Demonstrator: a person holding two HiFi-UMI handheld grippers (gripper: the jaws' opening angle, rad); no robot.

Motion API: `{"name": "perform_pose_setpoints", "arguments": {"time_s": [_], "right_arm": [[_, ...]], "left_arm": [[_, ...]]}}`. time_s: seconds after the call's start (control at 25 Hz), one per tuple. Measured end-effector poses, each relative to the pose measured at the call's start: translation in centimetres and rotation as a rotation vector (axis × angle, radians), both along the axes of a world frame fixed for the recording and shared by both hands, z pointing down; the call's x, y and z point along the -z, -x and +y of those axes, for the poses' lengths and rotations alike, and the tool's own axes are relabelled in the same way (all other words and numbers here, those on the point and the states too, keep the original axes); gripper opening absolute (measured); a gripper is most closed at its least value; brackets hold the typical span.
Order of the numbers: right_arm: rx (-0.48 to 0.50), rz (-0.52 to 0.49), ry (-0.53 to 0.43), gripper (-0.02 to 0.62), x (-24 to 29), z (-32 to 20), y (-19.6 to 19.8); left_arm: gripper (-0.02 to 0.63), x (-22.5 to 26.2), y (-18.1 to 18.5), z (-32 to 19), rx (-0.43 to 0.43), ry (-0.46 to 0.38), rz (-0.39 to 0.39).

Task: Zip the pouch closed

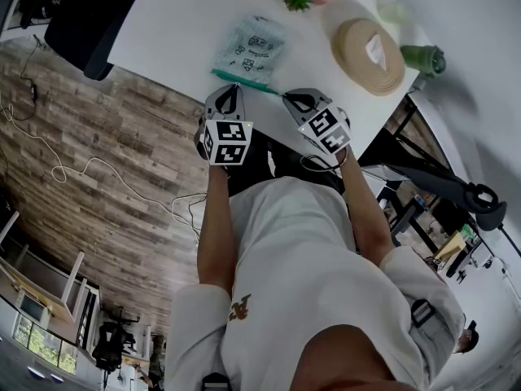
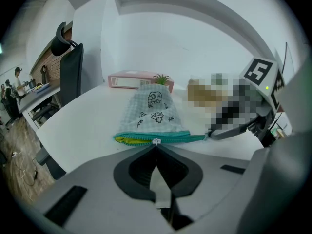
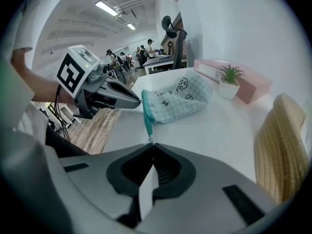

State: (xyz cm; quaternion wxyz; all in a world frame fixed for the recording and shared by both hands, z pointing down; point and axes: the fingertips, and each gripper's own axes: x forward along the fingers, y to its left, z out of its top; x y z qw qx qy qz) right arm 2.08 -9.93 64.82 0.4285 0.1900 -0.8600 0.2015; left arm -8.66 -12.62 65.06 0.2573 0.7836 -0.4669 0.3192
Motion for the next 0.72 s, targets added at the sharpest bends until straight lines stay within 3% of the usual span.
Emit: {"name": "perform_pose_setpoints", "arguments": {"time_s": [0.72], "right_arm": [[-0.035, 0.019, 0.000, 0.002, -0.1, -0.3, 0.0]], "left_arm": [[-0.005, -0.2, 1.6, -0.8, 0.020, 0.010, 0.000]]}}
